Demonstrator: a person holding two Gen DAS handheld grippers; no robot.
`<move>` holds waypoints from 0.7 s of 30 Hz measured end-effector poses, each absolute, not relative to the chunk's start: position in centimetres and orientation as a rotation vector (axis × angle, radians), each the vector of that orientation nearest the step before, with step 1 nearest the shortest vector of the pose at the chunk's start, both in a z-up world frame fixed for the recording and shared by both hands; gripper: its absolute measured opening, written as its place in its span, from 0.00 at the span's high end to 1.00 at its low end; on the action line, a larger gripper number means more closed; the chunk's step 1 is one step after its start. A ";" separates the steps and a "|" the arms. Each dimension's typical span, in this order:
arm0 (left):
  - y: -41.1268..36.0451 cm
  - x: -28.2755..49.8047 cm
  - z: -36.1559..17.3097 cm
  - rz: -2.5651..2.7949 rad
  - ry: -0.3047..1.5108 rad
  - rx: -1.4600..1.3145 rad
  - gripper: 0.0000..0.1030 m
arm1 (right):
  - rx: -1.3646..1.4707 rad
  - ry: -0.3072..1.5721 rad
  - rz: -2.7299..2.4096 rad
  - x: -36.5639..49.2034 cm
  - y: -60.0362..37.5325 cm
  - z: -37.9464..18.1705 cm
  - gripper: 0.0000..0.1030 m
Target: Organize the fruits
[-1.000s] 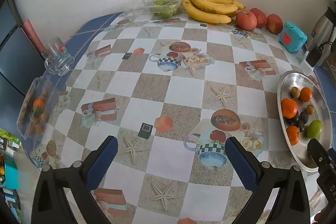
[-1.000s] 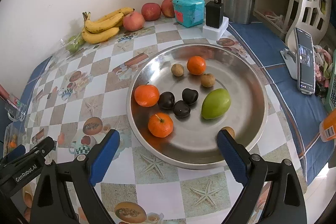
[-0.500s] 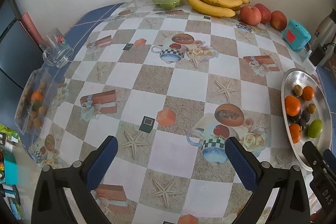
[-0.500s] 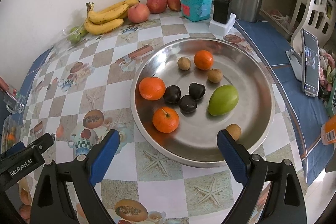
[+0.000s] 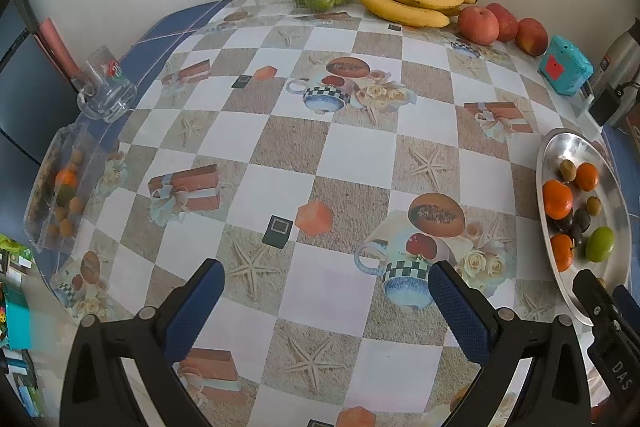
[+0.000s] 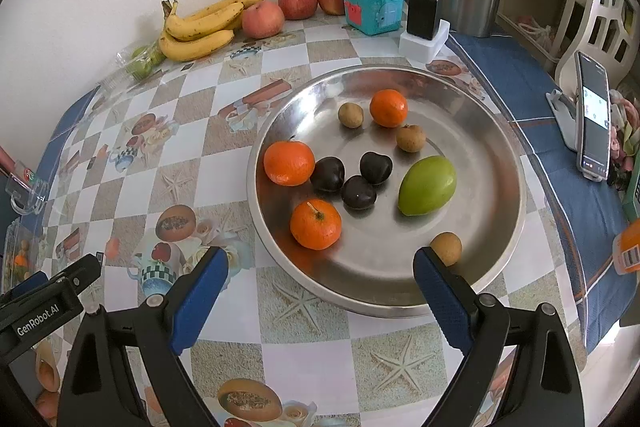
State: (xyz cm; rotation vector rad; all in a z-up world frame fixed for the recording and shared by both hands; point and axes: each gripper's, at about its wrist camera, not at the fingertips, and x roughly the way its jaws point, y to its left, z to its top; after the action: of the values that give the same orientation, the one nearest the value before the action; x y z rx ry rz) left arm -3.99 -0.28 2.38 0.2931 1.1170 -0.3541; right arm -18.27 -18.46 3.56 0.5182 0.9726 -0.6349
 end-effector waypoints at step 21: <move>0.0 -3.8 2.1 -0.348 1.128 0.285 0.00 | 0.518 0.986 -0.632 -18.1 -18.4 3.3 0.09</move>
State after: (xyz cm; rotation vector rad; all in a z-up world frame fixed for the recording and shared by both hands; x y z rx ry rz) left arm -3.81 -0.02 2.14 0.2849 1.1282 -0.3484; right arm -18.13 -18.45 3.28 0.5177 0.9856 -0.6325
